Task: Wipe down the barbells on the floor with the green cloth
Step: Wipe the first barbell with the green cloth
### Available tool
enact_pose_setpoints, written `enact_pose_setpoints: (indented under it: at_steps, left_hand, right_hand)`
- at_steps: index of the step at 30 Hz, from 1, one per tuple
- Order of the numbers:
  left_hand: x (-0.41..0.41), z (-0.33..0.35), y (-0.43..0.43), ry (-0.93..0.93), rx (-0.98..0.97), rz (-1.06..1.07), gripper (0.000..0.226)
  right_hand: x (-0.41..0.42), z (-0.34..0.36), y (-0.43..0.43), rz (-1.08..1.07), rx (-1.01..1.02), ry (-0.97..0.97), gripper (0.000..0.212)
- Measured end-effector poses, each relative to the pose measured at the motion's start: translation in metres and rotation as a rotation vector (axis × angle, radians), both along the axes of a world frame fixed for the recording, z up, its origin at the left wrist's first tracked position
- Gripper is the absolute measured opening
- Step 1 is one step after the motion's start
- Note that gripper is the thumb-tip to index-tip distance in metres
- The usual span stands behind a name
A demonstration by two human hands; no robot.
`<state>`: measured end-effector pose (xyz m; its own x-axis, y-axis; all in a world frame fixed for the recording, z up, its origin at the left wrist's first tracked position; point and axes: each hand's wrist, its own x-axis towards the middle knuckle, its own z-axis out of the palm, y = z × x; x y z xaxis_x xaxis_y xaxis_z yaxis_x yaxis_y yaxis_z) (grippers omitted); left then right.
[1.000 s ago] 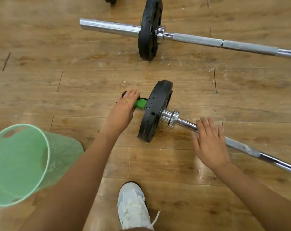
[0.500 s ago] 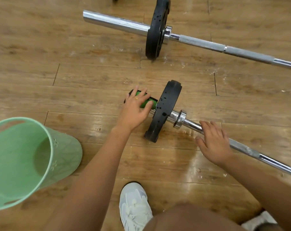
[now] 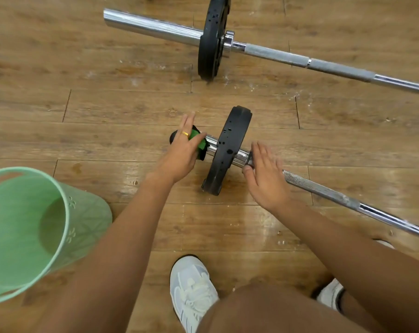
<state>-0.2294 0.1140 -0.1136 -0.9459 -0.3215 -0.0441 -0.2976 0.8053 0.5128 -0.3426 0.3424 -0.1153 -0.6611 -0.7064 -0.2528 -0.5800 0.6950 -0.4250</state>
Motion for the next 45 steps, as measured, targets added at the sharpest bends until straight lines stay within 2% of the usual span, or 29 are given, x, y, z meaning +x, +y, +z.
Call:
enact_pose_setpoints:
  at_steps: [3,7,11,13,16,23,25,29,32,34,37,41,43,45]
  left_hand:
    - [0.000,0.000,-0.002,-0.008,-0.086,0.059,0.059]
    - [-0.010,0.001,0.008,-0.051,-0.130,0.131,0.091]
    - [-0.019,-0.001,0.003,-0.113,0.002,0.065,0.073]
    - [-0.018,-0.003,0.001,-0.086,0.081,0.090,0.066]
    - [-0.021,-0.008,-0.001,-0.022,0.061,0.100,0.060]
    - [0.003,-0.019,-0.019,-0.022,-0.058,-0.125,0.077]
    - [0.004,-0.021,-0.012,-0.040,-0.111,-0.065,0.073]
    - [-0.014,-0.021,0.009,0.016,0.010,0.217,0.058]
    - [-0.020,-0.023,0.015,0.074,0.067,0.302,0.047]
    - [-0.016,-0.022,0.013,0.100,0.083,0.268,0.049]
    - [-0.003,-0.019,-0.004,0.130,0.076,0.107,0.049]
    - [-0.002,-0.014,-0.023,0.139,-0.070,-0.121,0.042]
    - [-0.009,-0.015,-0.024,0.123,-0.132,-0.127,0.040]
    - [-0.016,-0.015,-0.024,0.081,-0.128,-0.035,0.038]
  right_hand:
    - [0.002,-0.002,-0.018,-0.056,0.007,0.006,0.062]
    - [0.006,-0.004,-0.028,-0.112,0.018,0.055,0.059]
    - [0.008,-0.007,-0.029,-0.133,0.019,0.081,0.056]
    - [0.010,-0.007,-0.030,-0.138,0.023,0.086,0.055]
    - [0.014,-0.009,-0.031,-0.159,0.027,0.107,0.055]
    - [0.017,-0.015,-0.029,-0.151,0.018,0.145,0.054]
    - [0.019,-0.015,-0.030,-0.162,0.016,0.151,0.055]
    - [0.017,-0.014,-0.030,-0.156,0.020,0.135,0.055]
    - [0.014,-0.013,-0.029,-0.144,0.026,0.125,0.055]
    - [0.014,-0.013,-0.029,-0.145,0.030,0.125,0.055]
    - [0.017,-0.014,-0.030,-0.146,0.024,0.142,0.054]
    - [0.020,-0.015,-0.026,-0.138,0.002,0.155,0.054]
    - [0.023,-0.015,-0.023,-0.130,0.006,0.163,0.055]
    - [0.027,-0.015,-0.022,-0.125,0.017,0.156,0.055]
